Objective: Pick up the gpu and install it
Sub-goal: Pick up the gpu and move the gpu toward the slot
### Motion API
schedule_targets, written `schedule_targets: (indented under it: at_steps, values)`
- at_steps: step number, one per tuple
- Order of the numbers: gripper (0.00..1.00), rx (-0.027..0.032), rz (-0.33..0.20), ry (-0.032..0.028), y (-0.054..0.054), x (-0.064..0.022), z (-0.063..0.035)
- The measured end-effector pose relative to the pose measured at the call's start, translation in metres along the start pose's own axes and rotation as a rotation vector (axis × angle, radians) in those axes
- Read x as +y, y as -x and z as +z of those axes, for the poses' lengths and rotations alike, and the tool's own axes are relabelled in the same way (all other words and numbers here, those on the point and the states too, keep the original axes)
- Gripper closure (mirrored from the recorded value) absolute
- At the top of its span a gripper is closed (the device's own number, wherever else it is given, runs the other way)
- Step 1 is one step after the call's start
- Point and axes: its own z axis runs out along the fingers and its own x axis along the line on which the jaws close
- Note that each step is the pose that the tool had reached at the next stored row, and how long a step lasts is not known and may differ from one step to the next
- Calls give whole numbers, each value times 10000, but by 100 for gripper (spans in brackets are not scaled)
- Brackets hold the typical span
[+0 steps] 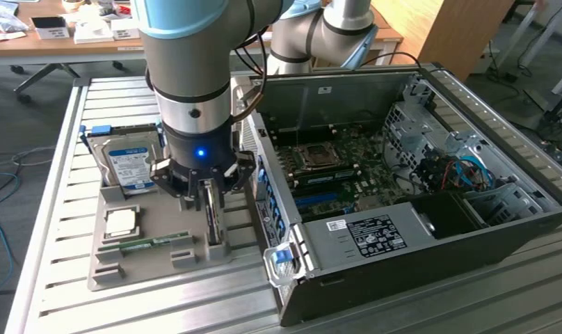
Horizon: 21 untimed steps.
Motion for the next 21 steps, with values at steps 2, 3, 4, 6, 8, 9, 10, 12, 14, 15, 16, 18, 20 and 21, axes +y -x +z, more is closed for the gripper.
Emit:
schedule_targets:
  at_steps: [2,3,4,6,8,9,10,12,14,15,16,18,20,21]
  values:
    - [58,1,0,-1,0,0,0]
    - [58,1,0,-1,0,0,0]
    - [58,1,0,-1,0,0,1]
    - [58,-2,1,2,0,5,12]
    - [58,-1,1,4,-2,10,29]
    - [58,1,1,3,-2,15,36]
    - [58,1,2,5,-3,21,42]
    - [58,0,1,10,-4,38,52]
    - [58,0,1,15,-5,51,61]
    - [58,0,1,15,-6,56,69]
    - [58,0,1,15,-7,61,81]
    - [58,1,1,15,-8,72,107]
    - [58,1,1,15,-10,85,127]
    - [58,1,1,16,-11,93,135]
